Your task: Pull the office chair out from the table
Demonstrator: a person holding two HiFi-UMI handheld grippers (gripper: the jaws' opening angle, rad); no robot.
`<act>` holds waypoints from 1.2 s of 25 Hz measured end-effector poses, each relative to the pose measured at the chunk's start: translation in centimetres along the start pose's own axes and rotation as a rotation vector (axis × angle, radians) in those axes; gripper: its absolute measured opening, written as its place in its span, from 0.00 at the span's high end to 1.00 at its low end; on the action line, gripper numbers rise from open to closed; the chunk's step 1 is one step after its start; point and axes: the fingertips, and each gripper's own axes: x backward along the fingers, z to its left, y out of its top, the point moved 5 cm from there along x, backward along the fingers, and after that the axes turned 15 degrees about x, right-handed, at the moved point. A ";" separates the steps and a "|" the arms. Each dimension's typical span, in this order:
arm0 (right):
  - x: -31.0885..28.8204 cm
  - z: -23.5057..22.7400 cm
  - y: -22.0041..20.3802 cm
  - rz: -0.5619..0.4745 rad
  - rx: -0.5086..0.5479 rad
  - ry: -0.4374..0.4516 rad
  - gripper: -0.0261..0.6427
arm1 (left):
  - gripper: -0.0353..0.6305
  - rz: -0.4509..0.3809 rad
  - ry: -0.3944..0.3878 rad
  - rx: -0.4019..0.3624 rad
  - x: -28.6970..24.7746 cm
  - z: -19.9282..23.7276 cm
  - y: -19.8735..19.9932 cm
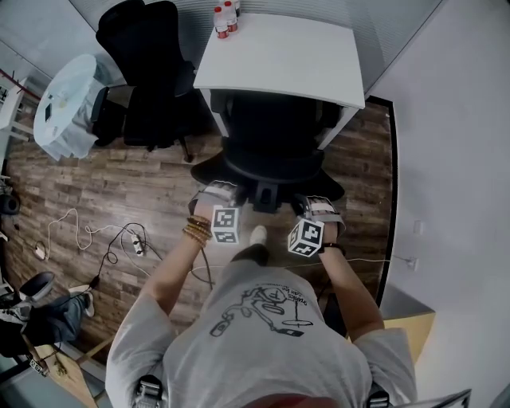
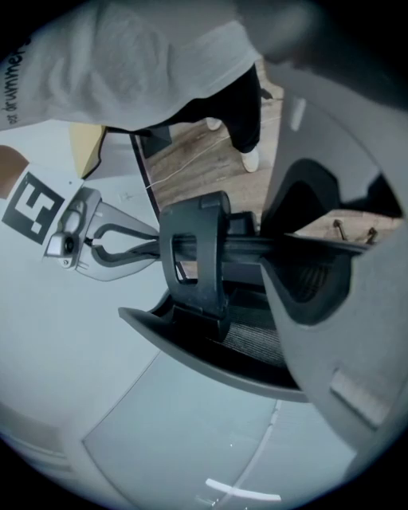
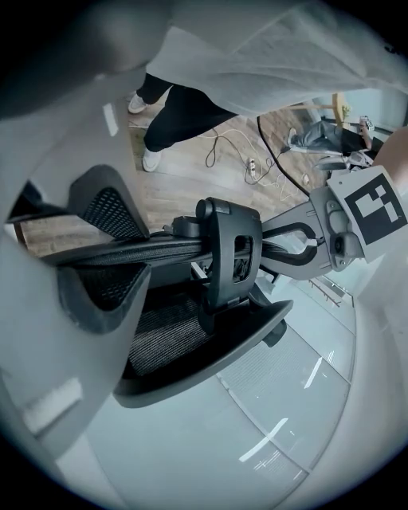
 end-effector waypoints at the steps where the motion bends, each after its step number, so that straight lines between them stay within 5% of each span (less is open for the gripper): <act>1: 0.3 0.3 0.1 -0.003 -0.001 0.001 0.81 | 0.81 0.003 0.001 0.002 0.3 -0.4 0.0; 30: 7.7 11.2 1.2 -0.049 -0.022 0.016 0.81 | 0.81 0.042 0.029 0.048 4.7 -12.4 2.0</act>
